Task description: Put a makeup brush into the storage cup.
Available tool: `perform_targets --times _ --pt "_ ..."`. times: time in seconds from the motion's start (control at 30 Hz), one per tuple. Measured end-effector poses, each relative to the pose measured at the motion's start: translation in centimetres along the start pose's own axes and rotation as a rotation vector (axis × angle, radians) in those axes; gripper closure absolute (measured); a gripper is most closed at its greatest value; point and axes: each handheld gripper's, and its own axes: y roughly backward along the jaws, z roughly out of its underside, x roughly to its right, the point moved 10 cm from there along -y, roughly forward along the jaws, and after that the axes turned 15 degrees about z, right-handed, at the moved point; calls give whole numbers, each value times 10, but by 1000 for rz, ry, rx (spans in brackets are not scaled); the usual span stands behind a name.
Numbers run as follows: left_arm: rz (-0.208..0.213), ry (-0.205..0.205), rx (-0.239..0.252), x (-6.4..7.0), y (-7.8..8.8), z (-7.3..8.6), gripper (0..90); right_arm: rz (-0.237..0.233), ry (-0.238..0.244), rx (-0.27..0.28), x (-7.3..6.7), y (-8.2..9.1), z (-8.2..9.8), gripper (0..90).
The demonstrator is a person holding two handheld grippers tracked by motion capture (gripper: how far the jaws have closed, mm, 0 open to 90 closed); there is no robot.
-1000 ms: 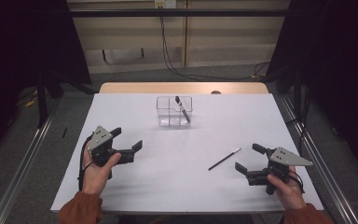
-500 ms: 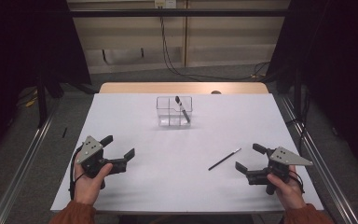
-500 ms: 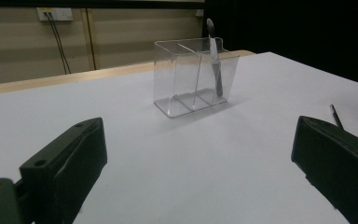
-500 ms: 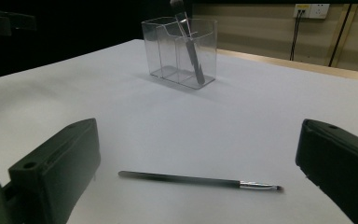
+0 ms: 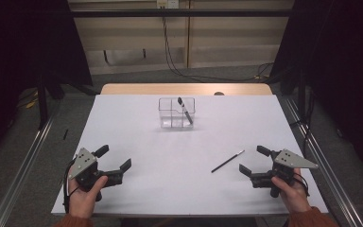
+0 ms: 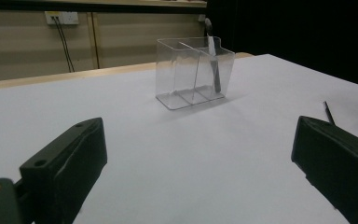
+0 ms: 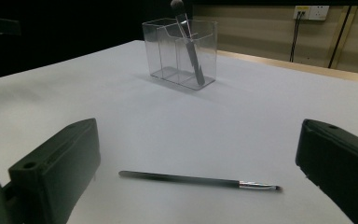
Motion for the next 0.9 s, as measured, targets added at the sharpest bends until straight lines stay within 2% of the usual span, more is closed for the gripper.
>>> perform_targets --times 0.07,0.3,0.5,0.77,0.83,0.9 --pt "-14 -13 -8 0 2 1 30 -5 2 2 -1 0 0 0" --pt "-6 -16 -5 2 3 2 30 -7 2 5 1 1 -1 0" --pt "6 -20 -34 2 1 8 30 -24 19 -8 -2 2 0 0" --pt "12 -6 -20 1 4 9 30 -10 9 -15 2 -2 -5 21" --pt "15 -21 -21 3 6 8 30 -5 5 -13 3 -4 -7 8" --pt "19 -19 -27 5 7 10 30 0 6 -9 4 -6 -9 8"
